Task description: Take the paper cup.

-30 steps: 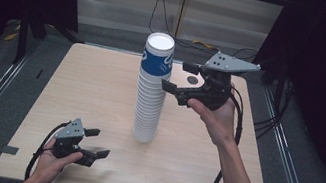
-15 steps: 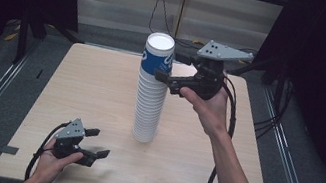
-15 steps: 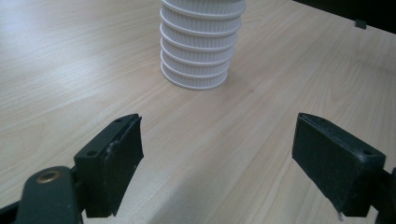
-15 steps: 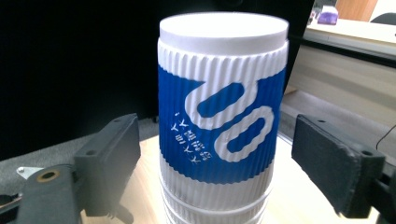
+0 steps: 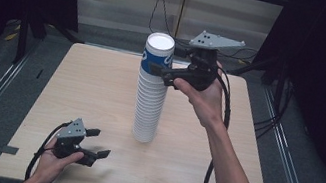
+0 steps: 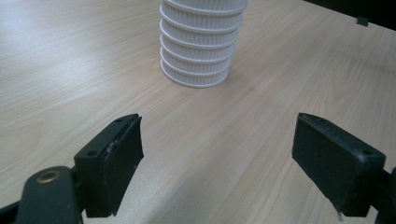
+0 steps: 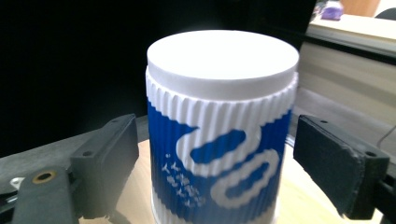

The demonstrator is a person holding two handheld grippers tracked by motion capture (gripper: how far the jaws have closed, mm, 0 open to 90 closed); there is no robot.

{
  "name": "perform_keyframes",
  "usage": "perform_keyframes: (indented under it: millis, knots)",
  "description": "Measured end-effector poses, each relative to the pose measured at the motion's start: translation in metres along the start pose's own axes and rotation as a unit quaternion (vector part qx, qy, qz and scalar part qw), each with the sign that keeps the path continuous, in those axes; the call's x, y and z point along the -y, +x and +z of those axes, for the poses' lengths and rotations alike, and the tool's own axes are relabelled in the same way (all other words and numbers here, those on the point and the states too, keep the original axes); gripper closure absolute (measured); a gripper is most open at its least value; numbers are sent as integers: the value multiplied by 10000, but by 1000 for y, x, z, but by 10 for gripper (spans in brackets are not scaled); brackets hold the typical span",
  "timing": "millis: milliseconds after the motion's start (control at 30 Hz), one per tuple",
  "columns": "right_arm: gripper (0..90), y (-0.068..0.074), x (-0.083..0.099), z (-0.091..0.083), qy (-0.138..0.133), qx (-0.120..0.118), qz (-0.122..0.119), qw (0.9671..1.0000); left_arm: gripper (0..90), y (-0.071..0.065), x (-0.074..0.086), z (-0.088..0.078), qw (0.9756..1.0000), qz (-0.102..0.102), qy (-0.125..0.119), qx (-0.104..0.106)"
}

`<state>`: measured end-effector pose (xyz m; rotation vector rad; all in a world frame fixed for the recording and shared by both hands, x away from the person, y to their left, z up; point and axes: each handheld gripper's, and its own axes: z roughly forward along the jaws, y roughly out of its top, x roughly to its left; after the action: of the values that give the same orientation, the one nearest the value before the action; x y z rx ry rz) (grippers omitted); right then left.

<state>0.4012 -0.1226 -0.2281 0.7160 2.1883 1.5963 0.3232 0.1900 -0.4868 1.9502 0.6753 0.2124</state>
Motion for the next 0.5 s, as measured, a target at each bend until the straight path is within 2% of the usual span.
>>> perform_keyframes:
  millis: [200,233,367,433,500]
  knots:
    - [148,-4,-7,7,8,-83,75,9999,163,-1,0,0,10000,-32,-29,-10]
    - [145,-4,-8,9,-16,-118,153,9998,163,-1,0,-1,10000,-26,-32,-5]
    - [162,-2,-10,10,-17,-133,125,9998,163,0,0,0,10000,-4,0,-15]
    - [191,-2,-9,14,74,-159,102,9998,163,-1,0,0,10000,4,2,-3]
    - [227,-3,-8,13,46,-145,112,9998,163,-1,1,1,10000,-26,6,10]
